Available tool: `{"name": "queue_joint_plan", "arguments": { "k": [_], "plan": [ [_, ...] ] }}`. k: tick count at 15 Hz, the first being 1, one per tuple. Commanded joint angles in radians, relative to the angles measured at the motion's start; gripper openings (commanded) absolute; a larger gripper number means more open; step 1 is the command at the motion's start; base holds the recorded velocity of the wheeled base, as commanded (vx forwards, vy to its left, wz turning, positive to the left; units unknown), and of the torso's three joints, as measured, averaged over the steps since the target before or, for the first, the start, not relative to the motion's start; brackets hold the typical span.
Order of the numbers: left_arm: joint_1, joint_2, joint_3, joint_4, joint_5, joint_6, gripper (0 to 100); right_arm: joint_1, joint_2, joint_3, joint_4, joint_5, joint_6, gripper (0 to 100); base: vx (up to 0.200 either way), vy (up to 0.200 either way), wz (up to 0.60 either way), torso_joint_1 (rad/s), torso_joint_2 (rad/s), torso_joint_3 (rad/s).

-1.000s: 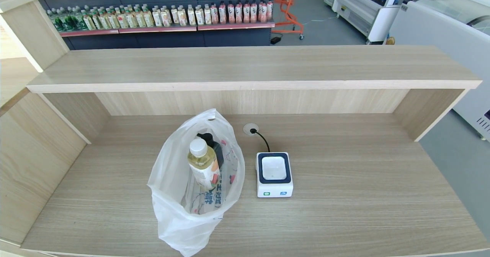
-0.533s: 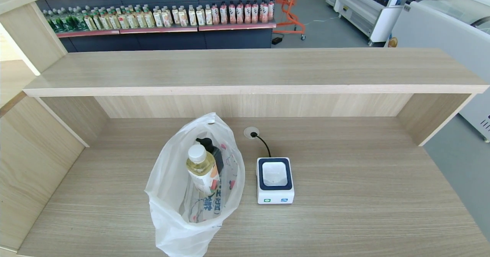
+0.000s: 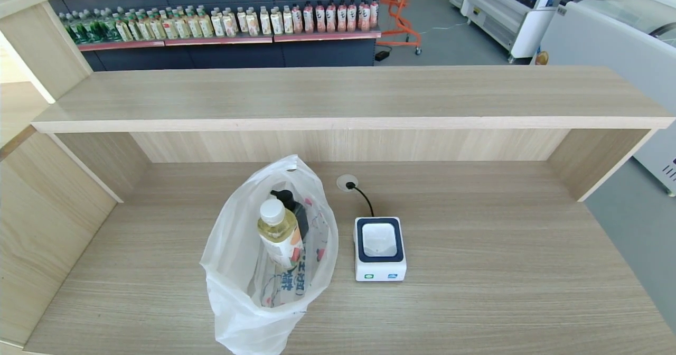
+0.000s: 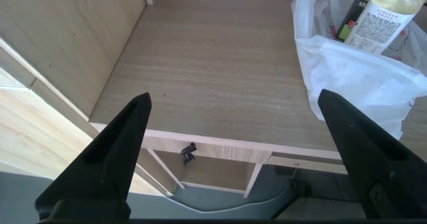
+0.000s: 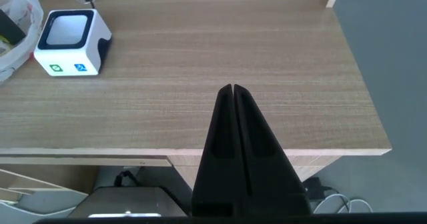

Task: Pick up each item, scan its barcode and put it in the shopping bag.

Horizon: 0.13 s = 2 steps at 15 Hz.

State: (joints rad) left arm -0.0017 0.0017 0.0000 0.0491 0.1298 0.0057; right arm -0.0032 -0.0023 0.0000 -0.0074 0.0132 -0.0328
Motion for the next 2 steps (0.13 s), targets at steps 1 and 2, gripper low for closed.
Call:
{"name": "queue_joint_plan", "arguments": {
  "k": [1, 2],
  "plan": [
    [0.002, 0.0, 0.0, 0.0, 0.001, 0.0, 100, 0.0, 0.002, 0.0, 0.0, -0.001, 0.001, 0, 0.0, 0.0, 0.0, 0.0, 0.0, 0.0],
    [0.0, 0.0, 0.0, 0.0, 0.001, 0.0, 100, 0.0, 0.002, 0.0, 0.0, 0.001, 0.001, 0, 0.0, 0.0, 0.0, 0.0, 0.0, 0.0]
  ]
}}
